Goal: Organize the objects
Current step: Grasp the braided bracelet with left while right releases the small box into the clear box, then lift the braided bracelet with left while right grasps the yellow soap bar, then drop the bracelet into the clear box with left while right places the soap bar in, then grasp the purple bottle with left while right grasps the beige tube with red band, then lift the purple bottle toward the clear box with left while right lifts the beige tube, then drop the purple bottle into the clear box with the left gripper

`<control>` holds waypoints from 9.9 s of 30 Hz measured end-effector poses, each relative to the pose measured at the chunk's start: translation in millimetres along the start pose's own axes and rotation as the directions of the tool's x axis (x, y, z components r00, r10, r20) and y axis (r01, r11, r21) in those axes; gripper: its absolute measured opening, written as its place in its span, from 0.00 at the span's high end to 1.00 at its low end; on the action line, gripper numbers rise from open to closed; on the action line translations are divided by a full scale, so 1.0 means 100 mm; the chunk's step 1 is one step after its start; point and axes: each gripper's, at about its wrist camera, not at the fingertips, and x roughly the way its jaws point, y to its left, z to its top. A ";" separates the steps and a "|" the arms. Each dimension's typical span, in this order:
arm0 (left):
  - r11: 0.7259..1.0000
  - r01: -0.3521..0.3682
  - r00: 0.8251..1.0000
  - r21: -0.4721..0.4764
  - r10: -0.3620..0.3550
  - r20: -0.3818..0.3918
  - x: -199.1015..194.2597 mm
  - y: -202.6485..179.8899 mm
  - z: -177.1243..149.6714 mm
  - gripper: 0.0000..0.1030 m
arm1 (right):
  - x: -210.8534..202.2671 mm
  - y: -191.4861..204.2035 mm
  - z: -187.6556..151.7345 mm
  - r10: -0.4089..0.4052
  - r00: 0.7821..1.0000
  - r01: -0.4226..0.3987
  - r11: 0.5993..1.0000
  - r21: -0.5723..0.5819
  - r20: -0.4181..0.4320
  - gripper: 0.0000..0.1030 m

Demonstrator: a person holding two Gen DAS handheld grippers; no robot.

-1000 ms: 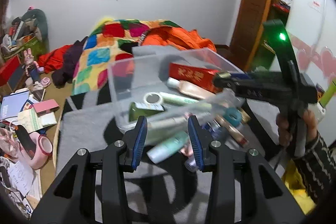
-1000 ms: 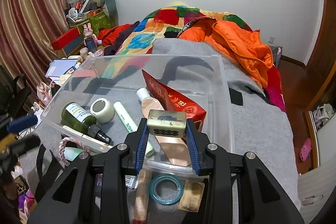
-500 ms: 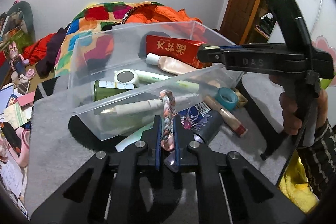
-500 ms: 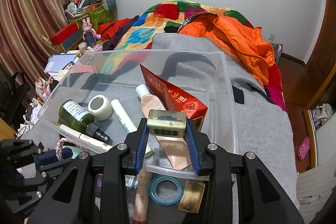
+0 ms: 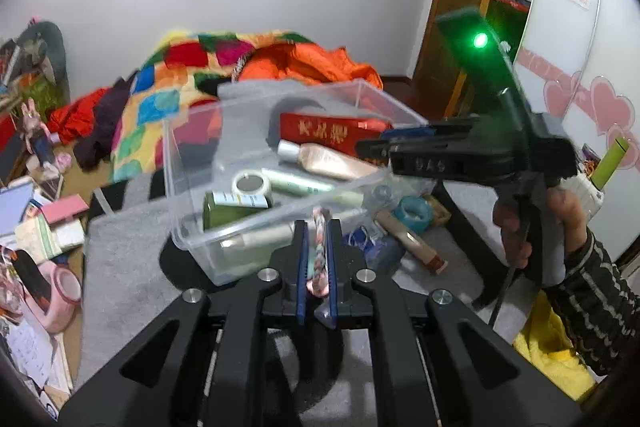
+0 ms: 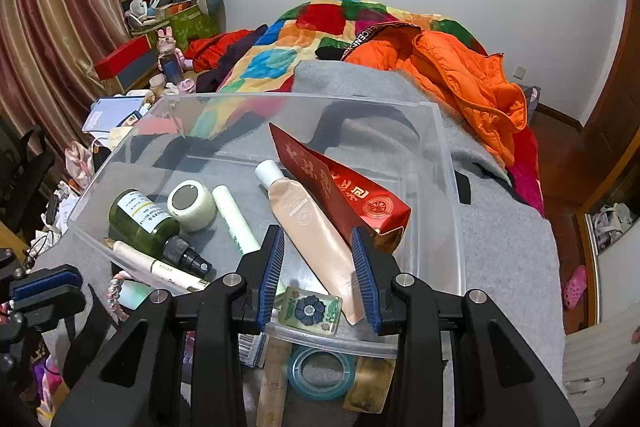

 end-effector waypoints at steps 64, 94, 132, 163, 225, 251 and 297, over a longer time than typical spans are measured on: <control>0.996 0.001 1.000 -0.088 0.001 0.023 0.01 0.02 -0.03 0.94 | -0.55 -0.39 -1.12 -0.048 0.999 0.048 0.999 0.020 0.006 0.79; 0.989 0.074 0.997 -0.129 -0.071 0.026 0.01 0.01 -0.04 0.97 | -0.87 -0.15 -0.55 0.069 0.981 -0.076 0.997 0.033 0.180 0.79; 0.989 -0.069 0.997 -0.128 0.074 0.034 0.55 0.26 0.42 0.97 | -0.20 -0.01 -0.12 0.074 0.994 -0.074 0.997 -0.006 0.077 0.79; 1.000 -0.028 1.000 0.009 0.028 0.014 0.15 -0.19 -0.03 0.62 | -0.51 -0.04 -0.83 0.093 0.996 -0.093 0.996 -0.012 0.002 0.72; 0.991 0.104 0.993 -0.081 -0.099 0.070 -0.04 -0.36 -0.09 0.76 | -0.74 0.02 -0.99 0.046 0.996 -0.046 0.999 0.002 0.071 0.85; 0.980 -0.156 0.973 -0.127 0.174 0.153 -0.04 0.26 0.48 0.76 | -0.56 -0.09 -1.17 0.103 0.994 -0.106 0.992 0.065 0.044 0.87; 0.998 -0.063 0.991 0.014 0.065 -0.118 0.50 0.06 -0.22 0.67 | -0.96 -0.23 -0.88 0.121 0.978 -0.141 0.984 0.108 0.172 0.87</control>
